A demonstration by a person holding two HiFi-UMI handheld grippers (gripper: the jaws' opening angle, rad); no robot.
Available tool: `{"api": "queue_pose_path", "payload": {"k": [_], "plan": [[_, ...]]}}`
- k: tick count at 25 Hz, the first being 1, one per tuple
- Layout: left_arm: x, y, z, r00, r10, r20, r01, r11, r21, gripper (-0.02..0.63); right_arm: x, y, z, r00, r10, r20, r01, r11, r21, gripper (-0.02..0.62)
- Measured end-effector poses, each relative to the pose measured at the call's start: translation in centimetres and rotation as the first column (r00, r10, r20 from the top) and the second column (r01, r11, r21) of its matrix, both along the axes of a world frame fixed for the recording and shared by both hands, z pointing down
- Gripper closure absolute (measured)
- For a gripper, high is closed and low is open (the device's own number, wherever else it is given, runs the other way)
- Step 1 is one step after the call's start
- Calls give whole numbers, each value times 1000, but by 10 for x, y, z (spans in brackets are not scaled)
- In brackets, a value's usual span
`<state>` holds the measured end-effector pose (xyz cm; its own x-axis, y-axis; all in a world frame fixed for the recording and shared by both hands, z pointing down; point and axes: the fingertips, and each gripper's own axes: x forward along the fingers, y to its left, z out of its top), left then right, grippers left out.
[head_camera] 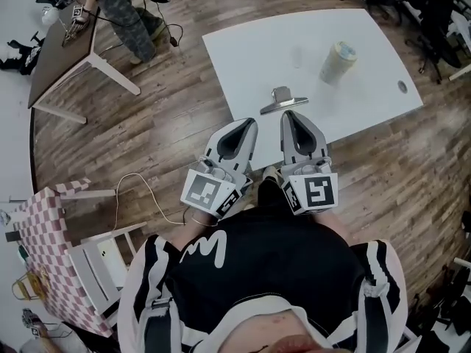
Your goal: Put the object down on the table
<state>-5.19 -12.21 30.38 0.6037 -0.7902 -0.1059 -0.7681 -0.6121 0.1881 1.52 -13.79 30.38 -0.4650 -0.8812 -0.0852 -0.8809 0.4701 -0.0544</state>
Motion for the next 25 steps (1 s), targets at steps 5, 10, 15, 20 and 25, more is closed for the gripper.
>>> {"api": "queue_pose_path", "payload": {"k": [5, 10, 15, 20, 25], "plan": [[-5, 45, 12, 1000, 27, 7, -27, 1000, -7, 601, -8, 49, 7, 1000, 29, -1, -29, 1000, -8, 577], [-3, 77, 21, 996, 77, 37, -76, 997, -20, 601, -19, 77, 5, 1000, 29, -4, -29, 1000, 11, 577], [-7, 98, 3, 997, 74, -6, -74, 997, 17, 601, -23, 98, -4, 999, 37, 17, -37, 999, 22, 577], [0, 115, 15, 995, 103, 20, -103, 995, -2, 600, -14, 120, -4, 998, 62, 18, -63, 997, 40, 577], [10, 127, 14, 993, 115, 20, -115, 993, 1, 601, -7, 131, -5, 998, 65, 18, -66, 996, 52, 577]]}}
